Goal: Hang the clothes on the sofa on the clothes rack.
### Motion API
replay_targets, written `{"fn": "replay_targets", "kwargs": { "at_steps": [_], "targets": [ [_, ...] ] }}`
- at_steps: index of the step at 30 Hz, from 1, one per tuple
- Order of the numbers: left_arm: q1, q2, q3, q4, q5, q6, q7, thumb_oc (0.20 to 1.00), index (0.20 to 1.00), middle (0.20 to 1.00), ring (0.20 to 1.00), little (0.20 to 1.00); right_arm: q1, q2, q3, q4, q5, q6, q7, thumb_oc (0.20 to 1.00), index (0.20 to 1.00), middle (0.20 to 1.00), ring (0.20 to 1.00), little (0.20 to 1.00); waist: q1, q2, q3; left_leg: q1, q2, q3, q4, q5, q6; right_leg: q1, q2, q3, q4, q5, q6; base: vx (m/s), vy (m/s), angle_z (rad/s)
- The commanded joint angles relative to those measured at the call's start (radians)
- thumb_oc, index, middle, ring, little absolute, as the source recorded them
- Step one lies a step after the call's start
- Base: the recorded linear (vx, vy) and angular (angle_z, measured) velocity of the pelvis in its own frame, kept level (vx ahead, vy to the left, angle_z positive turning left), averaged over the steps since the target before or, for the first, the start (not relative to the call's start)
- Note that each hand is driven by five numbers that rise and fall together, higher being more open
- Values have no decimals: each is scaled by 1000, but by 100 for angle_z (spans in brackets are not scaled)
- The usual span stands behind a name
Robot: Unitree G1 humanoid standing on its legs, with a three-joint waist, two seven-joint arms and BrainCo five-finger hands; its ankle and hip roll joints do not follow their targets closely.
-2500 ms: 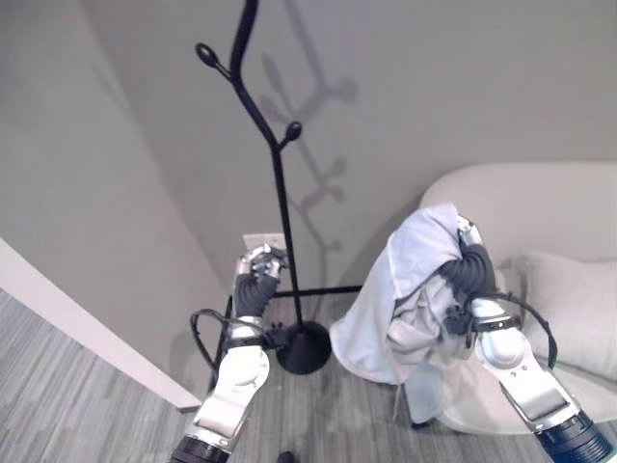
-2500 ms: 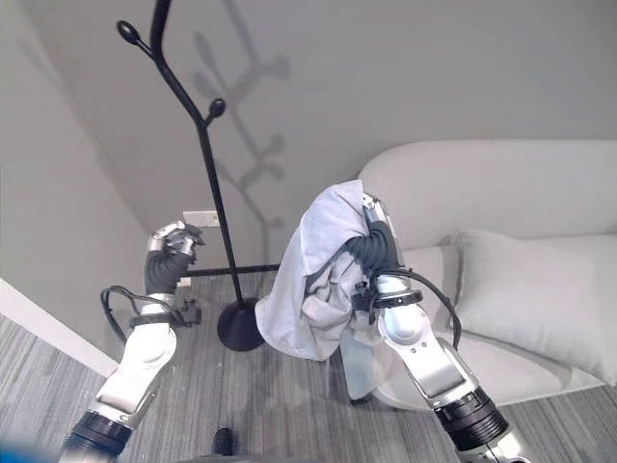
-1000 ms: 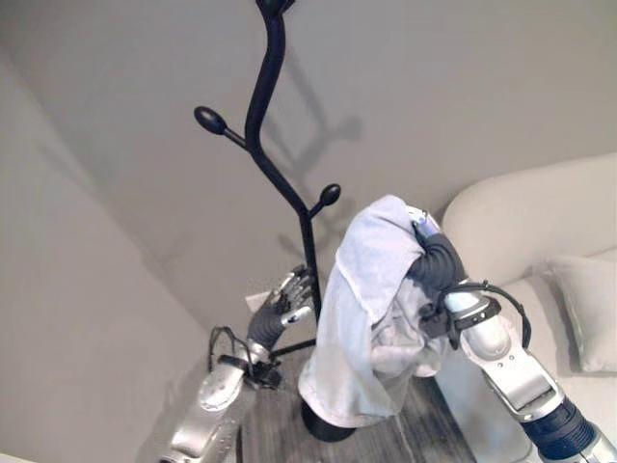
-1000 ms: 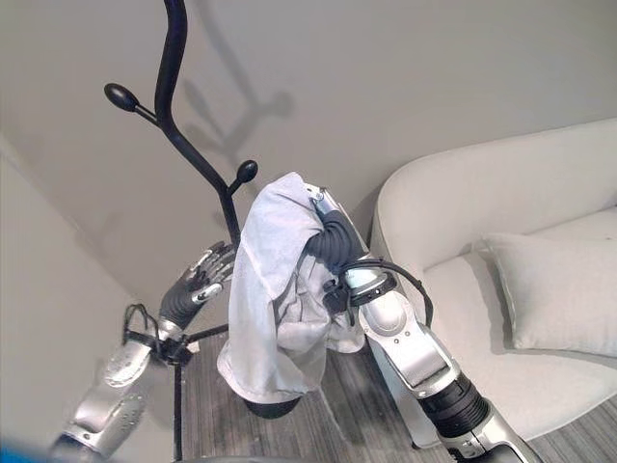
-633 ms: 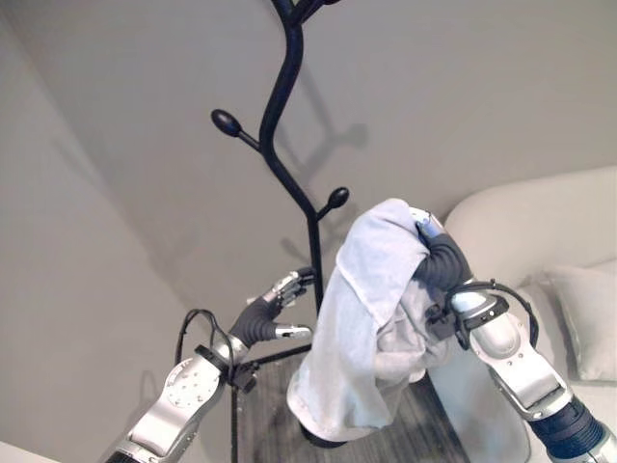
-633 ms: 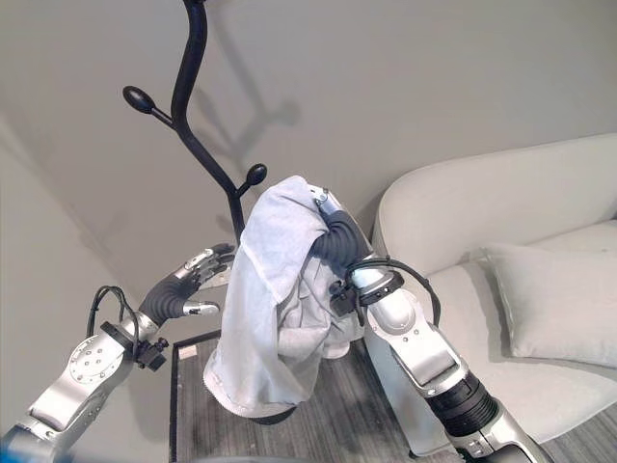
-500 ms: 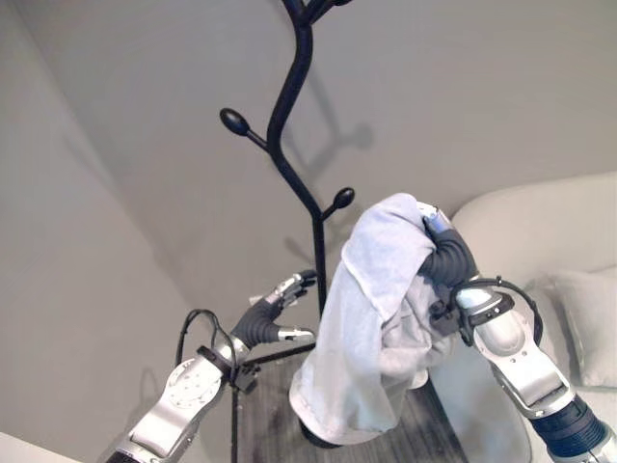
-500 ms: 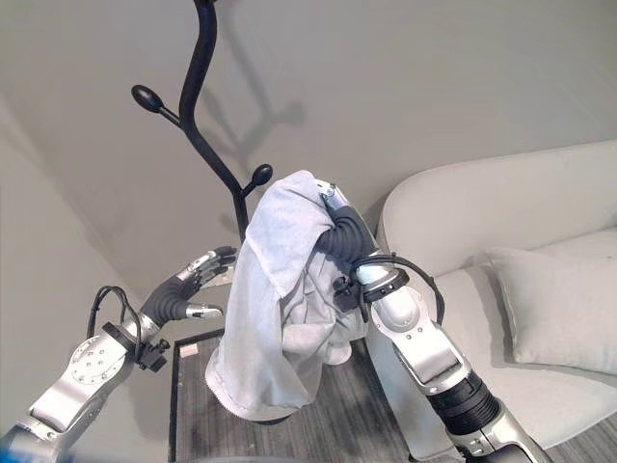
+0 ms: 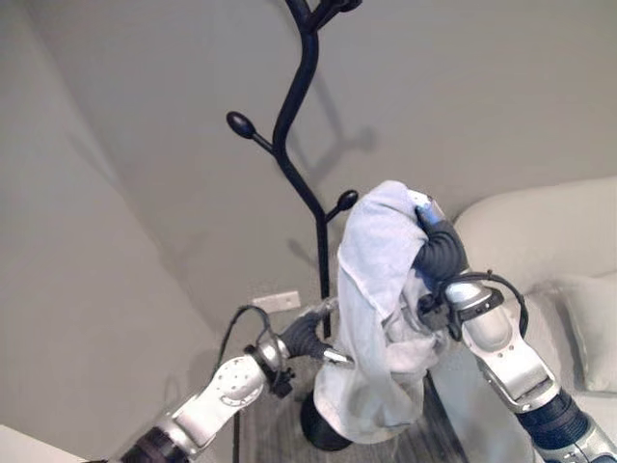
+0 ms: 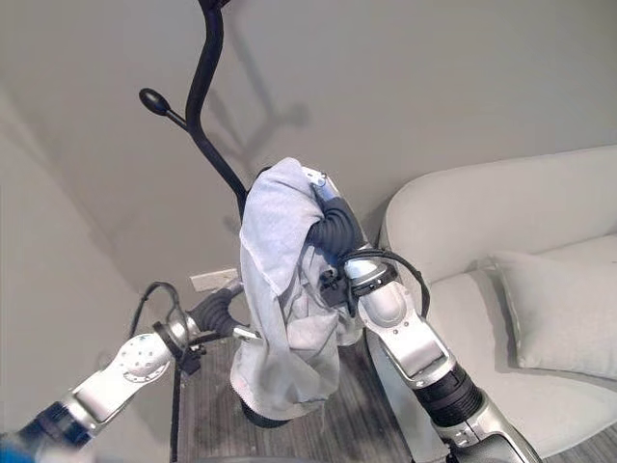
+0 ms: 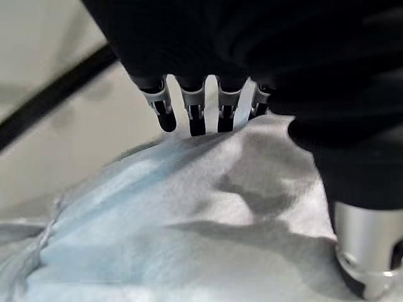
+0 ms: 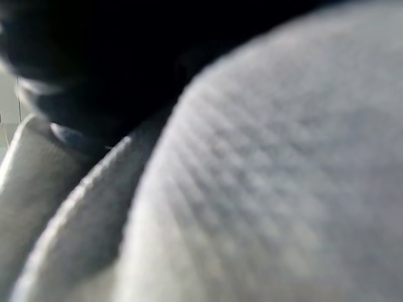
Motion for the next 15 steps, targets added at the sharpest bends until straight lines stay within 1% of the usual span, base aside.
{"fn": "replay_targets", "kwargs": {
  "at_steps": [1,3,6,7,9,15],
  "targets": [
    [-100,6,-22,48,104,-28,2,1000,1000,1000,1000,1000,-139,84,-49,-45,28,-66,-54,200,200,200,200,200,6,-69,0,42,3,41,11,-90,13,27,-46,20,23,-17,54,0,0,0],
    [-117,3,-43,51,151,-21,-8,1000,1000,1000,1000,1000,-142,90,-49,-43,25,-64,-59,200,200,200,200,200,5,-67,0,44,2,41,11,-92,14,27,-46,21,24,-18,53,0,0,0],
    [-141,11,-61,52,230,-23,8,1000,1000,1000,1000,1000,-155,99,-47,-35,18,-61,-70,200,200,200,200,200,5,-66,2,45,2,40,11,-94,13,26,-45,21,26,-20,52,0,0,0],
    [-149,12,-70,67,289,-20,26,1000,1000,1000,1000,1000,-161,105,-47,-29,17,-60,-82,200,200,200,200,200,5,-67,3,46,3,39,11,-96,14,27,-45,21,26,-22,51,0,0,0],
    [-151,11,-78,98,357,-15,53,1000,1000,1000,1000,1000,-176,111,-54,-27,17,-59,-97,200,200,200,200,200,7,-68,5,48,4,39,11,-97,13,28,-44,21,27,-23,51,0,0,0],
    [-142,-1,-81,149,440,3,86,1000,1000,1000,1000,1000,-215,138,-67,-34,13,-53,-127,200,200,200,200,200,12,-69,7,52,7,37,11,-100,12,31,-41,20,28,-27,47,0,0,0]
  ]
}}
